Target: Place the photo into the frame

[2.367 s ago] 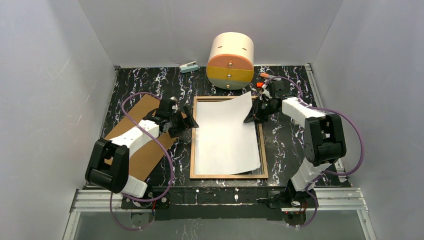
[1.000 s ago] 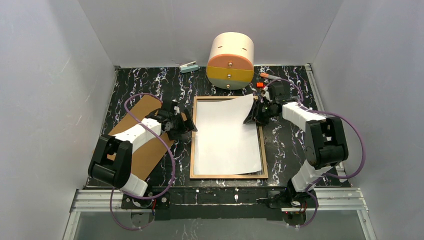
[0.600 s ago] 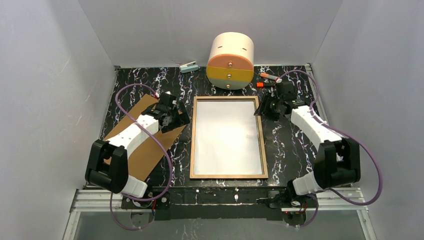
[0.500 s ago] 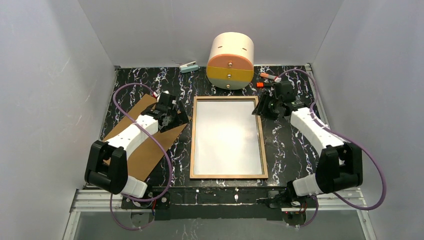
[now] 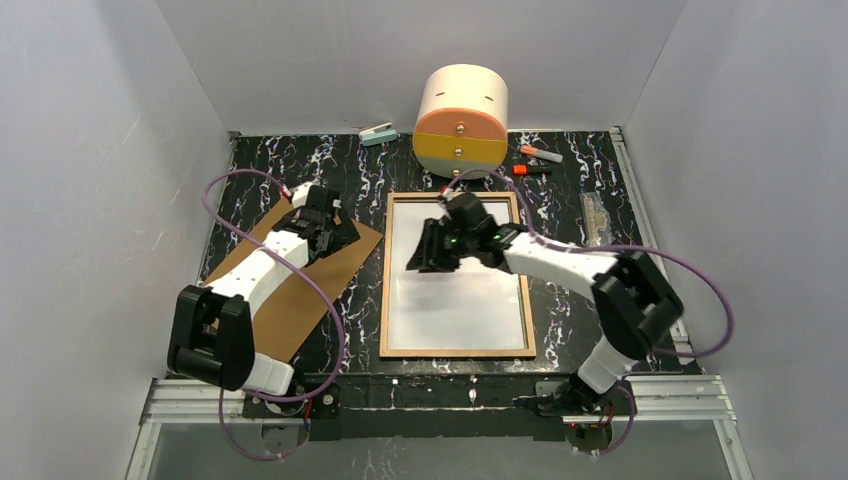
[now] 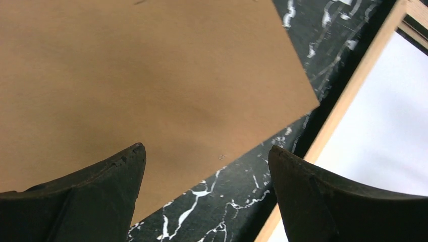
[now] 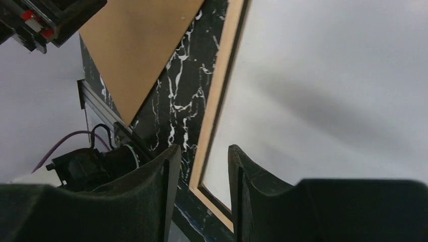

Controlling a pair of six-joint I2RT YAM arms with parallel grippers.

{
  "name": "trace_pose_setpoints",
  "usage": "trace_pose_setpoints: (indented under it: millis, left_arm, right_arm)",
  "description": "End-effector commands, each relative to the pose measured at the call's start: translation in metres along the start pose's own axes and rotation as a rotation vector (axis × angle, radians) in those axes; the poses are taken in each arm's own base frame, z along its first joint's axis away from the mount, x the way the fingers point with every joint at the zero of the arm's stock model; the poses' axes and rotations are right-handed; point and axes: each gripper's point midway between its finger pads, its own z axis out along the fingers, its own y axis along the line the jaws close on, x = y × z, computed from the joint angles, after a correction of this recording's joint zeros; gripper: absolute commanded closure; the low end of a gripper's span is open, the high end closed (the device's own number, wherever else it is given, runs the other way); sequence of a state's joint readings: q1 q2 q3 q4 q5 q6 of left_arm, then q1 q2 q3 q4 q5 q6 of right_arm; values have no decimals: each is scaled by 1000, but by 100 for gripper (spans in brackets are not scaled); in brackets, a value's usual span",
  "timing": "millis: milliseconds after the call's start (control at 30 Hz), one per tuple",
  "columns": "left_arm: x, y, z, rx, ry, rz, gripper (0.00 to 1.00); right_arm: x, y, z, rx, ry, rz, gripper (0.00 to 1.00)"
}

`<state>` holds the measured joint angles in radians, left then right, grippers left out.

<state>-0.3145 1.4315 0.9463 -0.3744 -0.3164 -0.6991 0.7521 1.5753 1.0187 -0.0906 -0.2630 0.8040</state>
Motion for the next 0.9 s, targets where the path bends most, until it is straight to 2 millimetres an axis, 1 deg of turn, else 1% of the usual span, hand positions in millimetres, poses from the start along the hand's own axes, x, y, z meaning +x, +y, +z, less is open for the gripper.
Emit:
trace_pose_setpoints:
  millis: [0,67,167,233,367,400,500,567,600,667,767,867]
  left_arm:
    - [-10,35,-7,-101,-65,-79,12]
    - [-10,47,-7,-122,-74,-115,12]
    - [-18,61,-8,-137,-86,-171,11]
    - [-29,63,-10,-132,-96,-188,10]
    - [-52,59,-7,-125,-99,-200,7]
    - [-59,57,-6,-123,-101,-197,6]
    - [-81,52,2,-115,-98,-192,3]
    - [-96,50,10,-104,-80,-185,2]
    - [-100,50,18,-105,-58,-173,2]
    - [-117,49,26,-100,-50,-145,2]
    - [-146,62,37,-125,-44,-109,2]
    - [-171,63,48,-81,-36,-59,2]
  right_arm:
    - [7,71,39,-162,33,-14,54]
    - [15,85,57,-174,55,-30,54]
    - [28,98,80,-184,98,-45,55]
    - [36,98,94,-176,128,-46,55]
    - [43,97,113,-143,157,-40,56]
    - [43,96,117,-134,152,-41,56]
    - [47,81,126,-59,159,-30,56]
    - [47,74,130,-23,158,-31,56]
    - [47,70,131,-8,158,-34,56]
    - [48,63,135,17,160,-39,55]
    - [50,53,139,52,161,-49,55]
    - [52,43,143,93,167,-48,54]
